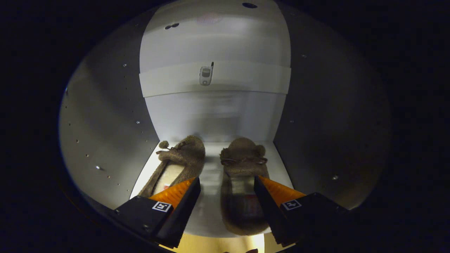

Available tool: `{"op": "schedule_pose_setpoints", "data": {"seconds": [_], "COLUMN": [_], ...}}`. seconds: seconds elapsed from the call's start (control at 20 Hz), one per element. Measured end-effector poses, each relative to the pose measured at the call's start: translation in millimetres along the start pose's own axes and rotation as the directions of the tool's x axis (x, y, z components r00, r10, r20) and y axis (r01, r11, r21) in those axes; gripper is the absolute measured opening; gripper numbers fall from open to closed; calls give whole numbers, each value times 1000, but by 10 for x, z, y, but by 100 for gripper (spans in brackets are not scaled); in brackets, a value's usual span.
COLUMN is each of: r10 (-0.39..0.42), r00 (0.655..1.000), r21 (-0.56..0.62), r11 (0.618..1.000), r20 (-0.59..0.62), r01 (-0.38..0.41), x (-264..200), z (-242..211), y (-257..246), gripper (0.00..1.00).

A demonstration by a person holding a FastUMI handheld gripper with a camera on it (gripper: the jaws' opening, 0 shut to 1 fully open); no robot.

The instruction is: Open the shoe cabinet door, grab the shoes and put them into the shoe cabinet, then close the shoe cabinet door.

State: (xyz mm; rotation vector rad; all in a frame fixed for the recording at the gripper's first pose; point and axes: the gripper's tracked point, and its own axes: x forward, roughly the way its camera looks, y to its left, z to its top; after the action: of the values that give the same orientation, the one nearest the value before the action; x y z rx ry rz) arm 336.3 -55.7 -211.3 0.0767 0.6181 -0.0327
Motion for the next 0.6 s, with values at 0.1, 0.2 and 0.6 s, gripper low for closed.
{"op": "schedule_pose_setpoints", "data": {"seconds": [0.1,0.2,0.6], "r10": [13,33,47], "r00": [999,991,915], "r21": [11,11,60], "r11": [1000,999,995], "r20": [52,129,402], "r01": [-14,-34,-77], "x": [-264,-553,-2051], "z": [85,169,119], "y": [-13,14,72], "gripper": [98,98,98]}}
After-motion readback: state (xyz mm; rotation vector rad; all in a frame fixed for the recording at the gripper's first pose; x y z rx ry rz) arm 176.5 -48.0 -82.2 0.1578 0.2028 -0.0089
